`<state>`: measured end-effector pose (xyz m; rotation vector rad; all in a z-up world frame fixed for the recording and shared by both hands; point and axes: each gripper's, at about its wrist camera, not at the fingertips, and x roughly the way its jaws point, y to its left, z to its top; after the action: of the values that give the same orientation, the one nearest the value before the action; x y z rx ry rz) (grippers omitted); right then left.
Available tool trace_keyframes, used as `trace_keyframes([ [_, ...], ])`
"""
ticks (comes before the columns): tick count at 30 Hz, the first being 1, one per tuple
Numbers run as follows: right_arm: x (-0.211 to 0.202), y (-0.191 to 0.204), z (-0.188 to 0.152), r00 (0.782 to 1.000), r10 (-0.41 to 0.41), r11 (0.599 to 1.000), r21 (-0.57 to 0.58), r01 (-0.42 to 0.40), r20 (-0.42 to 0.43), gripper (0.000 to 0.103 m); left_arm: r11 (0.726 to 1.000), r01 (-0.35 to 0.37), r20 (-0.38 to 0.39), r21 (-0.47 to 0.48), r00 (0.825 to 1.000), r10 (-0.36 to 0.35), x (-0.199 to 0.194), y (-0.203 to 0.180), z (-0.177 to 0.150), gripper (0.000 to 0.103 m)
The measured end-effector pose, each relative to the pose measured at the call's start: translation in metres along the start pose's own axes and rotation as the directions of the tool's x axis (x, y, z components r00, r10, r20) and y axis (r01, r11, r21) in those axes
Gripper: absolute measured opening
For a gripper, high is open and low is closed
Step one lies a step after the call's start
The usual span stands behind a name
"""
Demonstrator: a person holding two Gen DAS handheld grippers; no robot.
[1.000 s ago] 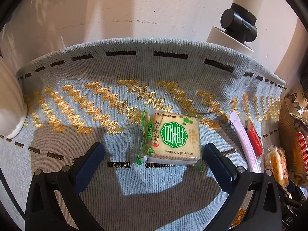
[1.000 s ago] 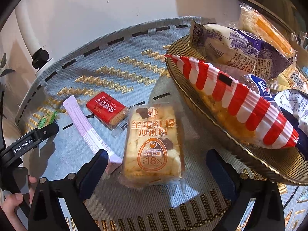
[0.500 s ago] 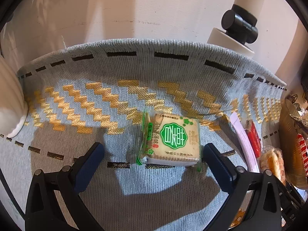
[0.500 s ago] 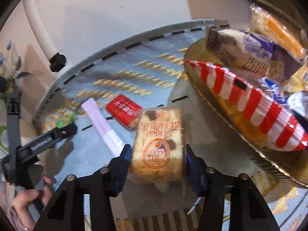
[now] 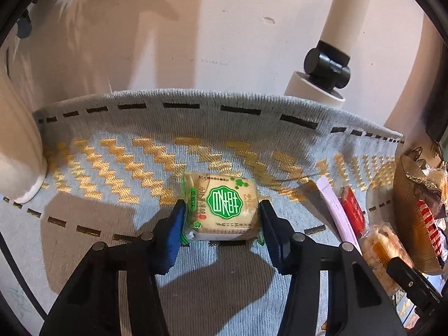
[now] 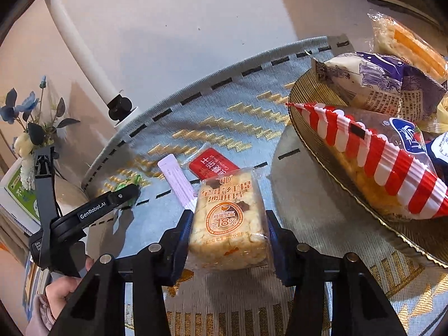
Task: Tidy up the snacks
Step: 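Carry the green biscuit and egg cake packet into the amber bowl and release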
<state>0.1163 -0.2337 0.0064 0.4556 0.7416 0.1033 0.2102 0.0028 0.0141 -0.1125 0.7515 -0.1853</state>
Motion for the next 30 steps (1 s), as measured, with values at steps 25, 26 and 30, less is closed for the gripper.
trace_keyframes([
  [25, 0.003, 0.010, 0.000, 0.984, 0.152, 0.981, -0.108, -0.161, -0.088, 0.045, 0.996, 0.048, 0.020, -0.073, 0.999, -0.047, -0.035, 0.016, -0.027, 0.049],
  [26, 0.000, 0.012, -0.001, 0.980, 0.173, 0.977, -0.110, -0.184, -0.101, 0.045, 0.996, 0.054, 0.024, -0.071, 0.998, -0.052, -0.040, 0.015, -0.032, 0.049],
  [30, -0.027, 0.016, 0.009, 0.968, 0.239, 0.964, -0.101, -0.247, -0.079, 0.045, 0.998, 0.026, 0.008, -0.051, 1.000, -0.026, -0.057, 0.010, -0.042, 0.049],
])
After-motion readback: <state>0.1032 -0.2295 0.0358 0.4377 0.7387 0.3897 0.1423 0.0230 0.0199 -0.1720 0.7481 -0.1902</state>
